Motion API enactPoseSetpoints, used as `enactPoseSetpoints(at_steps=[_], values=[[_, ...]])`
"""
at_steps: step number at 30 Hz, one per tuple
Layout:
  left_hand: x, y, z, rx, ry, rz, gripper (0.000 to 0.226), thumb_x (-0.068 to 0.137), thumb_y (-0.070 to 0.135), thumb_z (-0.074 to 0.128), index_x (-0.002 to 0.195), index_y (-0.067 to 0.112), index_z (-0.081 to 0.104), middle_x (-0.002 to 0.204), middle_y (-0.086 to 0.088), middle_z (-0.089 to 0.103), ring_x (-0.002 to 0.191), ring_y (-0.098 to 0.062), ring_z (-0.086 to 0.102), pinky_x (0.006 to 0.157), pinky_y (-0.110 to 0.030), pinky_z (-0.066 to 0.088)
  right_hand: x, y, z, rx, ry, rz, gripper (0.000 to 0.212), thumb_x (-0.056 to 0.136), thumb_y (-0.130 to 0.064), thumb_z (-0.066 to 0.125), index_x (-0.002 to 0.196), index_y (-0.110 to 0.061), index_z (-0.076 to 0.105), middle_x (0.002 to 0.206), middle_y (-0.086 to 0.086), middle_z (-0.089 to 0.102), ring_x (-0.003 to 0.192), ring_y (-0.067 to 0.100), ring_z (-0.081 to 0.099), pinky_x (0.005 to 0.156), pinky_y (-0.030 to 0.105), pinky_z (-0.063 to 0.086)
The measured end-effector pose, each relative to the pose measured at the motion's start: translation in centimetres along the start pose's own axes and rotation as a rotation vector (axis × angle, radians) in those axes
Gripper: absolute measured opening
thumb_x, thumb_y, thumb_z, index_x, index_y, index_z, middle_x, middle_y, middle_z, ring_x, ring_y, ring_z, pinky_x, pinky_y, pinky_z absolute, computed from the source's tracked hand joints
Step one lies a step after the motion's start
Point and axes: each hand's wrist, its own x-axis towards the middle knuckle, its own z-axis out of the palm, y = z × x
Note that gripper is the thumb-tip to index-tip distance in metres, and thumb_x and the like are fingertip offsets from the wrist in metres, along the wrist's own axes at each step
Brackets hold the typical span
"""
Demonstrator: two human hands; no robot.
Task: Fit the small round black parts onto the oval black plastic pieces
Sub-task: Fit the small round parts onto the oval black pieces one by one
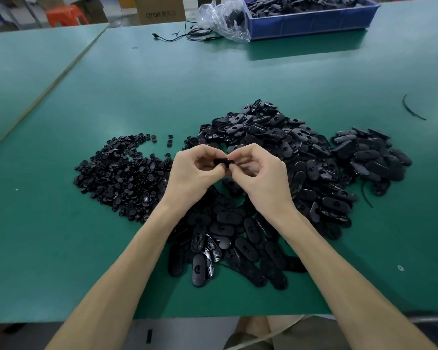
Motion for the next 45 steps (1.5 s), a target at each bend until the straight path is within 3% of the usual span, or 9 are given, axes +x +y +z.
enactPoseSetpoints(at_steps=[4,8,14,20,26,38,45], values=[[-0.1,-0.1,0.4,0.037,0.027,0.015,0.016,0.084,-0.008,0.073,0.096,0.002,0.076,0.088,-0.002,0.078,0.074,-0.004,0.071,0.074,-0.016,0.055,0.0,0.0,0.1,-0.012,0.005,0.001,0.019,0.092,0.001,0.072,0.098,-0.017,0.073,0.089,-0.006,0.077,0.083,0.009,0.075,0.076,0.019,0.059],[0.0,-0.2,0.2,0.023,0.024,0.007,0.016,0.085,-0.007,0.074,0.097,0.003,0.077,0.090,-0.005,0.079,0.078,-0.011,0.074,0.077,-0.020,0.057,0.0,-0.1,0.1,-0.016,0.002,-0.005,0.019,0.092,0.001,0.072,0.099,-0.016,0.073,0.091,-0.006,0.077,0.085,0.009,0.076,0.079,0.020,0.059],[0.2,-0.1,-0.7,-0.178,-0.049,-0.025,0.021,0.086,-0.005,0.077,0.106,-0.003,0.076,0.094,-0.013,0.080,0.089,-0.027,0.078,0.086,-0.028,0.061,-0.1,0.0,0.0,0.066,0.029,0.000,0.018,0.096,0.000,0.070,0.104,-0.015,0.071,0.093,-0.001,0.078,0.085,0.014,0.079,0.080,0.030,0.064],[0.2,-0.3,-0.5,-0.172,-0.056,-0.039,0.019,0.087,-0.002,0.078,0.105,0.000,0.077,0.094,-0.012,0.080,0.090,-0.031,0.078,0.089,-0.035,0.062,0.0,0.0,-0.1,0.066,0.026,0.015,0.018,0.096,0.001,0.069,0.105,-0.014,0.072,0.090,0.000,0.078,0.082,0.013,0.078,0.076,0.023,0.061],[0.3,-0.3,-0.4,-0.141,-0.071,-0.026,0.016,0.087,-0.002,0.078,0.103,-0.001,0.077,0.086,-0.009,0.080,0.079,-0.017,0.077,0.074,-0.021,0.059,0.0,0.0,-0.1,0.058,0.017,0.027,0.016,0.096,0.002,0.068,0.104,-0.013,0.071,0.089,0.000,0.077,0.079,0.012,0.078,0.074,0.020,0.060],[0.3,-0.4,-0.3,-0.100,-0.059,0.022,0.016,0.088,-0.003,0.078,0.104,0.000,0.076,0.086,-0.006,0.080,0.077,-0.014,0.076,0.071,-0.021,0.059,0.1,-0.1,-0.1,0.069,0.025,0.028,0.016,0.097,0.002,0.068,0.105,-0.012,0.071,0.088,0.001,0.077,0.080,0.014,0.078,0.074,0.022,0.060],[0.2,-0.3,-0.4,-0.138,-0.077,-0.047,0.014,0.088,0.000,0.078,0.102,0.005,0.076,0.085,-0.003,0.079,0.077,-0.010,0.074,0.068,-0.017,0.055,0.1,0.0,-0.1,0.079,0.029,0.016,0.012,0.098,-0.002,0.068,0.105,-0.012,0.070,0.089,0.002,0.077,0.079,0.014,0.078,0.073,0.022,0.060]])
